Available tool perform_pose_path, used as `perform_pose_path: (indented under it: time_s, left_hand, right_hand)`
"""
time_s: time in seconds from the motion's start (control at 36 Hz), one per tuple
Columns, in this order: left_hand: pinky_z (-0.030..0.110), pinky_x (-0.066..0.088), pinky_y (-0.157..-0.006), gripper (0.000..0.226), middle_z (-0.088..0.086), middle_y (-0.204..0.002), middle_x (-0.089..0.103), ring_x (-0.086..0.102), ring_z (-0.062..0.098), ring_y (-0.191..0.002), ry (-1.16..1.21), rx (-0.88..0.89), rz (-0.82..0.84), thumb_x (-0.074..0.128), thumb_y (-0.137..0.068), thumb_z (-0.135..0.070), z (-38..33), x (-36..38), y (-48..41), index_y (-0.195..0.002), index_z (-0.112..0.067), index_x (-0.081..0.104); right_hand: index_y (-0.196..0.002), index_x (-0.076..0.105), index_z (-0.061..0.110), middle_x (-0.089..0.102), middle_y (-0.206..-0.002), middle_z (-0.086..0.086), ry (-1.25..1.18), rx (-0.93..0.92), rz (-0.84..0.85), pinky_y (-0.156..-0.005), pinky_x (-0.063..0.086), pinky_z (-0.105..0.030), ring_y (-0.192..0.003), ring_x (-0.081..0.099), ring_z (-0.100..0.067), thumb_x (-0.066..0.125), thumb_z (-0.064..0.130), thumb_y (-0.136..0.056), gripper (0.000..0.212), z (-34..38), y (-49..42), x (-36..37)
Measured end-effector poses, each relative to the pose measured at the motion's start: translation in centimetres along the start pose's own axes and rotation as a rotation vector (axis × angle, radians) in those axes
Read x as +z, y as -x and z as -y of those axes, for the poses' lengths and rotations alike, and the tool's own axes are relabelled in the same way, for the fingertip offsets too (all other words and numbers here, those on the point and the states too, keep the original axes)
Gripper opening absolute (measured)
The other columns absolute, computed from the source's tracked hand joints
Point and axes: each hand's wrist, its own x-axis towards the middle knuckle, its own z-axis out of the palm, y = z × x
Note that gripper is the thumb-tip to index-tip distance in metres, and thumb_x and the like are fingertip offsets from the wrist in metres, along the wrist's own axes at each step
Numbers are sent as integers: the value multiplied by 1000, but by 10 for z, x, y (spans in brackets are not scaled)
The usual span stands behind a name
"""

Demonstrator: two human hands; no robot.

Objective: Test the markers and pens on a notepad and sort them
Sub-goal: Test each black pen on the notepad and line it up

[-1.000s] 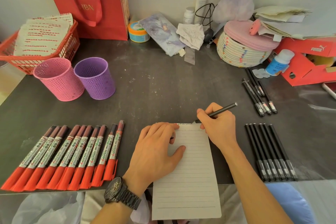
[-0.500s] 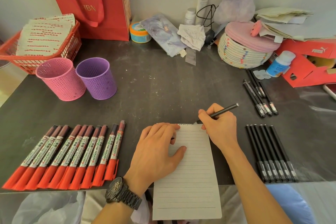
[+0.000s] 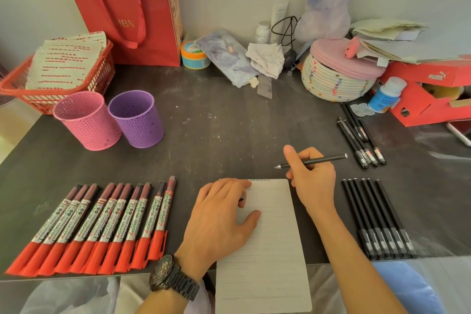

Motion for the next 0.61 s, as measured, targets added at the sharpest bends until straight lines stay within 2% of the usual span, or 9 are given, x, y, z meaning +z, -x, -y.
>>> perform_pose_path:
  time_s: [0.06, 0.11, 0.22, 0.28, 0.33, 0.39, 0.47, 0.56, 0.61]
  left_hand:
    - [28, 32, -106, 32, -26, -128, 54, 44, 0, -124, 24, 11, -19, 57, -85, -54, -1, -2, 0, -82, -35, 32]
    - [27, 32, -104, 29, -26, -125, 55, 43, 1, -126, 68, 10, -44, 56, -87, -53, -2, -5, 2, -82, -34, 34]
    - [24, 38, -80, 19, -22, -88, 49, 46, 6, -89, 154, -28, -99, 44, -92, -47, -4, -11, 7, -82, -32, 40]
    - [20, 34, -70, 14, -19, -80, 44, 45, 9, -81, 193, -39, -117, 36, -95, -41, -4, -12, 8, -84, -34, 40]
    - [17, 35, -68, 18, -18, -82, 47, 49, 10, -83, 234, -51, -111, 29, -98, -39, -4, -13, 9, -88, -35, 43]
    - [17, 39, -74, 26, -20, -93, 53, 53, 7, -92, 255, -70, -100, 26, -102, -40, -3, -12, 8, -99, -35, 52]
    - [15, 41, -86, 38, -26, -112, 55, 51, -3, -107, 225, -118, -48, 22, -104, -46, -2, -10, 7, -128, -39, 51]
    - [19, 45, -81, 52, -27, -97, 54, 51, -3, -99, 224, -140, -9, 16, -100, -54, 0, -9, 8, -146, -42, 37]
    - [18, 44, -75, 46, -27, -94, 57, 54, -2, -94, 267, -152, -19, 17, -97, -59, 0, -7, 8, -139, -50, 33]
  right_hand:
    - [-69, 58, 28, 66, -56, -1, -29, 18, -20, -56, 46, -23, -47, 59, -10, 61, 54, -92, 35, 3, 1, -1]
    - [-75, 61, 26, 69, -62, -4, -101, 39, -14, -54, 45, -25, -48, 58, -12, 57, 50, -94, 31, 8, 3, -3]
    - [-97, 67, 13, 75, -85, -10, -337, 62, 80, -48, 44, -24, -50, 58, -19, 48, 12, -104, 20, 13, 11, -15]
    - [-99, 69, 14, 76, -90, -14, -421, 91, 117, -47, 45, -25, -51, 59, -20, 46, 12, -102, 23, 17, 21, -20]
    - [-92, 69, 18, 75, -86, -20, -494, 138, 134, -45, 45, -26, -48, 57, -21, 50, 20, -95, 19, 21, 31, -23]
    - [-82, 64, 21, 73, -79, -24, -539, 192, 140, -43, 42, -27, -45, 53, -23, 53, 23, -89, 13, 22, 41, -24]
    - [-72, 65, 24, 71, -72, -24, -516, 217, 125, -44, 40, -26, -44, 50, -21, 58, 15, -96, 27, 15, 53, -23]
    - [-75, 71, 18, 71, -70, -18, -470, 169, 118, -45, 41, -22, -47, 50, -17, 60, 13, -98, 26, 12, 60, -23]
    - [-79, 72, 13, 70, -69, -17, -459, 151, 103, -47, 42, -22, -49, 51, -17, 62, 13, -97, 21, 11, 60, -23]
